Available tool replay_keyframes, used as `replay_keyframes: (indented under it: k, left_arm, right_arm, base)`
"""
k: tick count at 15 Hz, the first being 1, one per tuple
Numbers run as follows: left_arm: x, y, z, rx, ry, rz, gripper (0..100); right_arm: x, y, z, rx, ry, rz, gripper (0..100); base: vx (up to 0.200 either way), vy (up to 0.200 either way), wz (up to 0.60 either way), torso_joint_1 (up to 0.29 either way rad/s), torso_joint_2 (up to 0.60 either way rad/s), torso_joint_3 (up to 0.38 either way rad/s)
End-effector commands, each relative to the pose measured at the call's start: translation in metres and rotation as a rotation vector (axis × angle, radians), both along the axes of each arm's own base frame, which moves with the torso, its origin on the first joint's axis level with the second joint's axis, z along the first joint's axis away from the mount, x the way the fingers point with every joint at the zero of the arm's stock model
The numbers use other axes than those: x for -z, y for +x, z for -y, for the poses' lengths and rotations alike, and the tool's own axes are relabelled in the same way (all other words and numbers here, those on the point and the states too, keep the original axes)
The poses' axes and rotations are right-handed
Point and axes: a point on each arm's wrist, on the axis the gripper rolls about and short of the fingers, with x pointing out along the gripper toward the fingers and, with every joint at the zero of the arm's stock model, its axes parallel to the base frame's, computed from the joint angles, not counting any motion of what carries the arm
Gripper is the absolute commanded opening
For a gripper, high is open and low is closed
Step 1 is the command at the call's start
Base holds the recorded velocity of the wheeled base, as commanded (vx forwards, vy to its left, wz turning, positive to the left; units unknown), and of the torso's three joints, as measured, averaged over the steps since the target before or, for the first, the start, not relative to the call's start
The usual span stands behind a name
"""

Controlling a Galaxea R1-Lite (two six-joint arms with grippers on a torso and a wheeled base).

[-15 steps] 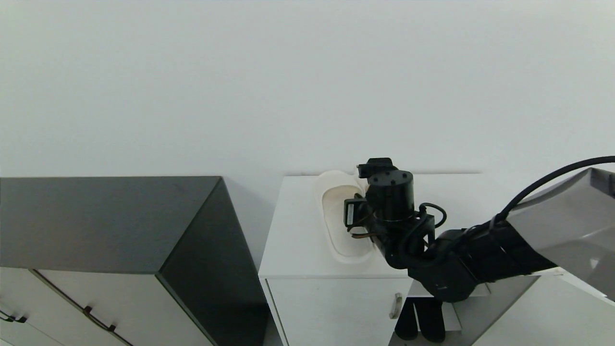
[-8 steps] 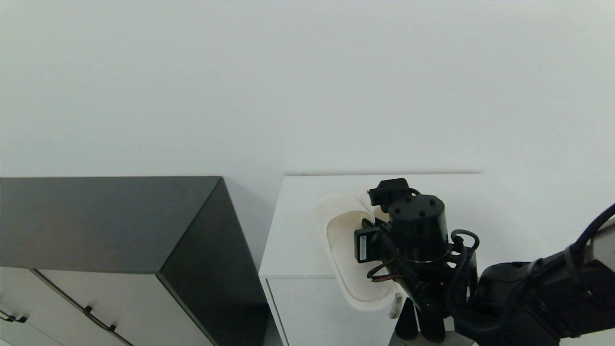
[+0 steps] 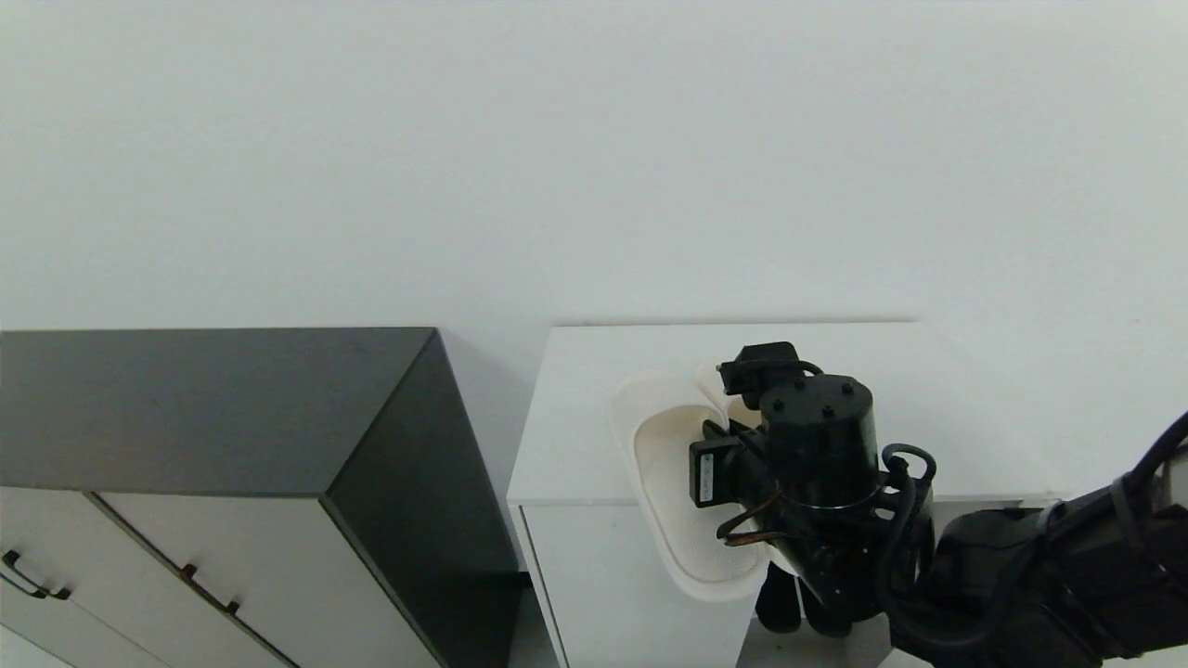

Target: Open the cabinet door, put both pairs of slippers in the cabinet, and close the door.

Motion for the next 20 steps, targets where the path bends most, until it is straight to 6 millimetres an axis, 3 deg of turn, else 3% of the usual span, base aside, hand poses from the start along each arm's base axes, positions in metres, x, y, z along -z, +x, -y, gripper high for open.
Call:
replay_keyframes:
  k: [1,11,20]
  left_arm:
    - [0.0,0.0,0.0,0.0,0.0,-0.001,0]
    - [0.0,0.0,0.0,0.0,0.0,-0.001,0]
    - [0.0,0.0,0.0,0.0,-0.002,-0.001,0]
  right_arm:
    - [0.0,-0.001,0.0,-0.002,0.0,0.0,0]
    - [0.004,-0.007,0.0,-0.02,-0.003,0.012,0]
    - [0.014,-0.006,0.002,-0.033,-0.022,-0.017,0]
  base:
    - [-0.2,0.0,0.0,-0.007,0.0,0.002]
    - [-0.2,0.0,0.0,0.0,0.0,0.001]
    - [0.0,0.0,0.0,0.0,0.0,0.0]
